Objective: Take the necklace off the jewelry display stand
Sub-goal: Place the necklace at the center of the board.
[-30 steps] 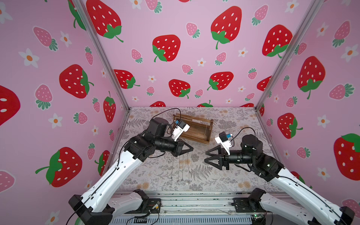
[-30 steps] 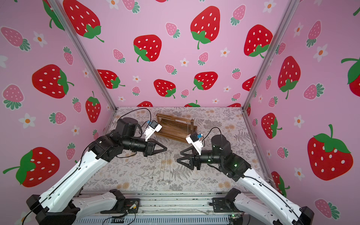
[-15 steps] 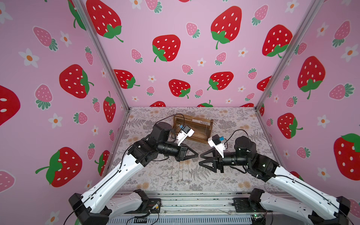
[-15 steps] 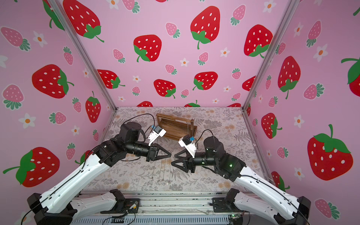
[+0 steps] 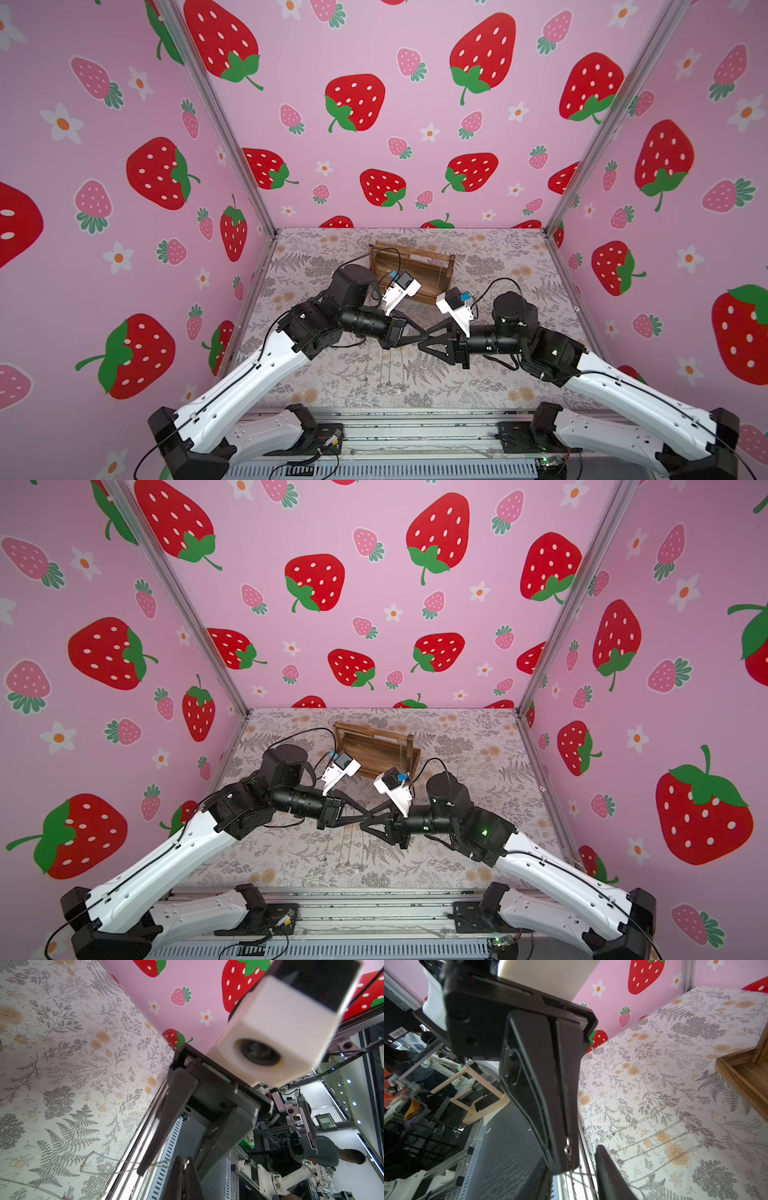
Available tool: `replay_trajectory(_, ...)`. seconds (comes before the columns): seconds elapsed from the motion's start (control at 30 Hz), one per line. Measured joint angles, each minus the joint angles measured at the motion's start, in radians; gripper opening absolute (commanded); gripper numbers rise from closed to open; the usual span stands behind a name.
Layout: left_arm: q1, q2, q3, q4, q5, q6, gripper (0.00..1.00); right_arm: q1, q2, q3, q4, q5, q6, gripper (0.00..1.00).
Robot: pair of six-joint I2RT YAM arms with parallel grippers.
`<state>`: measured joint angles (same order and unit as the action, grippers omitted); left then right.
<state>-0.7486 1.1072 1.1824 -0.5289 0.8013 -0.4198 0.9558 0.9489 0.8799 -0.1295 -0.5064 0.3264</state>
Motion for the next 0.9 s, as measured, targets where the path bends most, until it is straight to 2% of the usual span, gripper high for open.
replay_trajectory(0.47, -0.010, 0.015, 0.000, 0.006, -0.016, 0.004, 0.00, 0.009, -0.064, -0.015, -0.029, 0.058, -0.002, 0.18)
replay_trajectory(0.77, -0.012, 0.014, 0.000, 0.004, -0.034, 0.004, 0.00, 0.009, -0.076, -0.028, -0.040, 0.077, -0.010, 0.02)
replay_trajectory(0.9, -0.013, 0.014, 0.000, -0.003, -0.040, 0.004, 0.00, 0.009, -0.076, -0.033, -0.038, 0.079, -0.007, 0.00)
